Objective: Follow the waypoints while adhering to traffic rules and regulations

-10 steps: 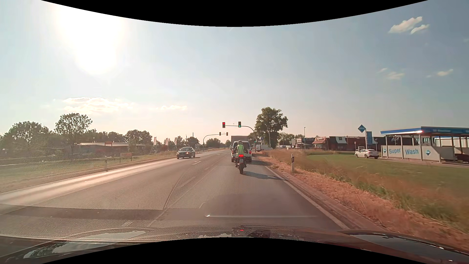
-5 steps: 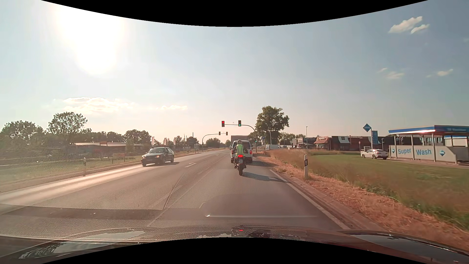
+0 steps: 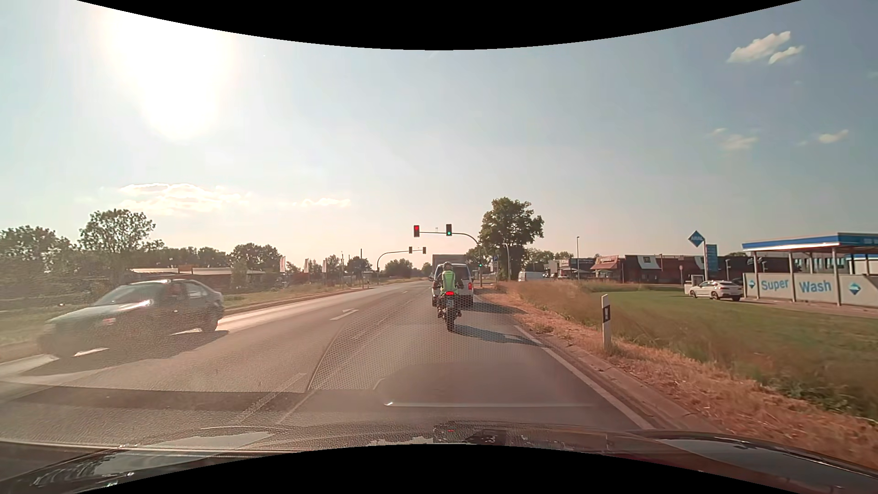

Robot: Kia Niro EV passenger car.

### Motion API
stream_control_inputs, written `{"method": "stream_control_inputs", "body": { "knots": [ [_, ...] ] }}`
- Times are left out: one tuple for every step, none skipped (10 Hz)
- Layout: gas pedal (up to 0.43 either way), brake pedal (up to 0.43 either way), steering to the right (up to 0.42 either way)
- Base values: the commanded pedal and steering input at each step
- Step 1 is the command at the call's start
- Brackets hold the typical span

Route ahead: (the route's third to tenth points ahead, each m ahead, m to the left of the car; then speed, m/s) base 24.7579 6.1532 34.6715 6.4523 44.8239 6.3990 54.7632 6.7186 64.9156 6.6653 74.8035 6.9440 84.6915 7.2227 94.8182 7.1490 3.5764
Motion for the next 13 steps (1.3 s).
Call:
{"method": "stream_control_inputs", "body": {
  "knots": [
    [0.0,0.0,-0.004],
    [0.0,0.0,-0.004],
    [0.0,0.0,-0.004],
    [0.0,0.0,-0.004],
    [0.0,0.0,-0.004],
    [0.0,0.0,-0.003],
    [0.0,0.0,-0.004],
    [0.0,0.0,-0.003],
    [0.0,0.0,-0.003],
    [0.0,0.0,-0.004],
    [0.0,0.0,-0.004],
    [0.0,0.0,-0.003],
    [0.0,0.0,-0.004]
  ]
}}
